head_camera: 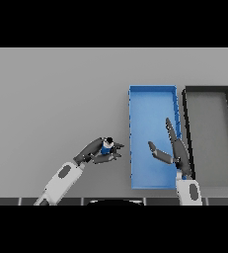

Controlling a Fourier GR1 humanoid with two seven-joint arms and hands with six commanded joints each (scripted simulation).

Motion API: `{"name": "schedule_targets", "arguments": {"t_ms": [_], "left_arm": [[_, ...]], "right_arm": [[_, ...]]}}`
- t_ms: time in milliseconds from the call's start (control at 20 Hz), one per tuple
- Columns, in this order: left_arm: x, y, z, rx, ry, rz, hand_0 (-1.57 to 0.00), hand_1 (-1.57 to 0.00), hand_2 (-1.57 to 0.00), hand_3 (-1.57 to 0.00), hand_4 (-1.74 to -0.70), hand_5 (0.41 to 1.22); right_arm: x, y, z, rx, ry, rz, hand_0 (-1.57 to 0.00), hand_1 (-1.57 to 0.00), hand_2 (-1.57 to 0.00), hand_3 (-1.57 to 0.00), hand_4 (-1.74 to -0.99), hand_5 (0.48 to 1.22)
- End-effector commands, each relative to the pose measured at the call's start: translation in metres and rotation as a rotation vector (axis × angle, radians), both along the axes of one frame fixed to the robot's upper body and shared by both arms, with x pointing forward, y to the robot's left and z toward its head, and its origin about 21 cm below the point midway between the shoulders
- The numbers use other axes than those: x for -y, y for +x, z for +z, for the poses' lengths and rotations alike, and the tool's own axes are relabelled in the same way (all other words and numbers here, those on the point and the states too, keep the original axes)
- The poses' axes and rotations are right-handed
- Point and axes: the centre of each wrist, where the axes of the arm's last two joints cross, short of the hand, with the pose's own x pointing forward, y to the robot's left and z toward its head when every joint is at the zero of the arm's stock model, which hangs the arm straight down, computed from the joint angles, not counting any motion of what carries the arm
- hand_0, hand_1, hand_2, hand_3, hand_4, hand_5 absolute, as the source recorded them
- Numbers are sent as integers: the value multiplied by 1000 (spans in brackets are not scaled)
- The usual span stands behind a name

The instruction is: Pick up the blue pipe and place it into the blue bin.

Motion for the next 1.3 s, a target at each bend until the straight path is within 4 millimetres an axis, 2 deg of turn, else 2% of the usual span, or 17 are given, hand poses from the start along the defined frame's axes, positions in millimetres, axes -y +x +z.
{"name": "schedule_targets", "arguments": {"t_ms": [0, 300, 400, 550, 750, 900, 1000, 1100, 1150, 1250], "left_arm": [[0, -3, 4, 26, -26, 6, -1428, -1451, -1459, -1382, -1692, 1172], [19, -1, 47, 113, -136, -22, -1533, -1540, -1542, -1461, -1728, 1208], [23, -4, 58, 136, -144, -43, -1547, -1551, -1552, -1476, -1733, 1213], [27, -4, 71, 132, -122, -63, -1559, -1561, -1561, -1490, -1737, 1217], [30, -4, 72, 124, -84, -71, -1566, -1567, -1567, -1496, -1739, 1219], [29, -5, 75, 120, -74, -66, -1568, -1569, -1569, -1495, -1740, 1219], [27, -5, 73, 116, -60, -68, -1569, -1570, -1570, -1495, -1740, 1219], [28, -5, 69, 116, -43, -66, -1570, -1570, -1570, -1495, -1741, 1220], [32, -7, 70, 114, -49, -71, -1570, -1570, -1570, -1496, -1741, 1220], [29, -2, 70, 108, -64, -70, -1570, -1571, -1571, -1496, -1741, 1220]], "right_arm": [[1, 0, 0, -3, -12, -9, 1, 1, 1, 1, -1189, 601], [0, 3, 4, 9, -28, -20, 1, 1, 1, 1, -1172, 603], [6, -3, -1, 9, -32, -24, 1, 1, 1, 1, -1157, 600], [7, -2, 1, 32, -29, -21, 1, 1, 1, 1, -1141, 603], [6, 1, 1, 25, -34, -17, 1, 1, 1, 1, -1127, 605], [5, 3, 0, -1, -19, -9, 1, 1, 1, 1, -1178, 605], [8, 4, 1, -10, -11, -9, 1, 1, 1, 1, -1176, 605], [11, 5, 8, 42, 74, 67, 1, 1, 1, 1, -1196, 622], [14, 8, 19, 56, 150, 122, 1, 1, 1, 1, -1195, 608], [20, 12, 42, 81, 197, 264, 1, 1, 1, 1, -1231, 572]]}}
